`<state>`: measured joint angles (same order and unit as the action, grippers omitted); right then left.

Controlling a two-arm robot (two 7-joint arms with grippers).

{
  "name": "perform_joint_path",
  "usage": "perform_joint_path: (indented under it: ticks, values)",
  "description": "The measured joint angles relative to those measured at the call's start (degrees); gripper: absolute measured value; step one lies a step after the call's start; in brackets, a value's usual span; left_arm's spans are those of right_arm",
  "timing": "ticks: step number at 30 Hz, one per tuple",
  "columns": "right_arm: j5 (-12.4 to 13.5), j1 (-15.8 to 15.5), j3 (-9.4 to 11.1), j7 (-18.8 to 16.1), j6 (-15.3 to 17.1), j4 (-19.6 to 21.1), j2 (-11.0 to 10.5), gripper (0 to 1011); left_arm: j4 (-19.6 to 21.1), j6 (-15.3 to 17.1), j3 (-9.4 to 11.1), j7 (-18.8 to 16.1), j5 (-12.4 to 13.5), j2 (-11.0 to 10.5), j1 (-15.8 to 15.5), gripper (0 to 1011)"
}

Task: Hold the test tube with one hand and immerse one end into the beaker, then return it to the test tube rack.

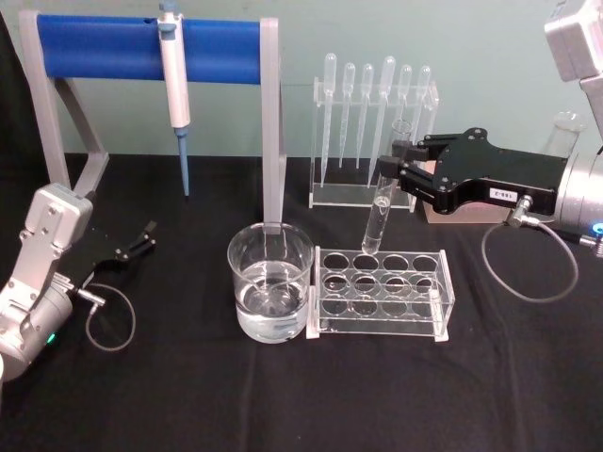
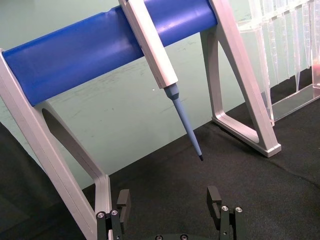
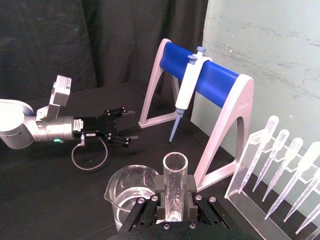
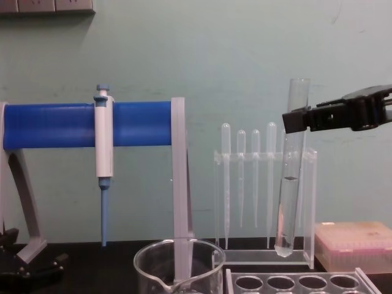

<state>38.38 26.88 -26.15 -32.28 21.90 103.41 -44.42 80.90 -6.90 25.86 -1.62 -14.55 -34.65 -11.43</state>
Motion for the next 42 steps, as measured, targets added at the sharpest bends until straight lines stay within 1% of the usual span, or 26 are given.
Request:
perform_joint_path:
  ticks: [42]
  values:
    - [0.00, 0.00, 0.00, 0.01, 0.00, 0.00, 0.00, 231, 0.00, 0.00, 0.00, 0.00, 0.00, 0.00, 0.00, 1000]
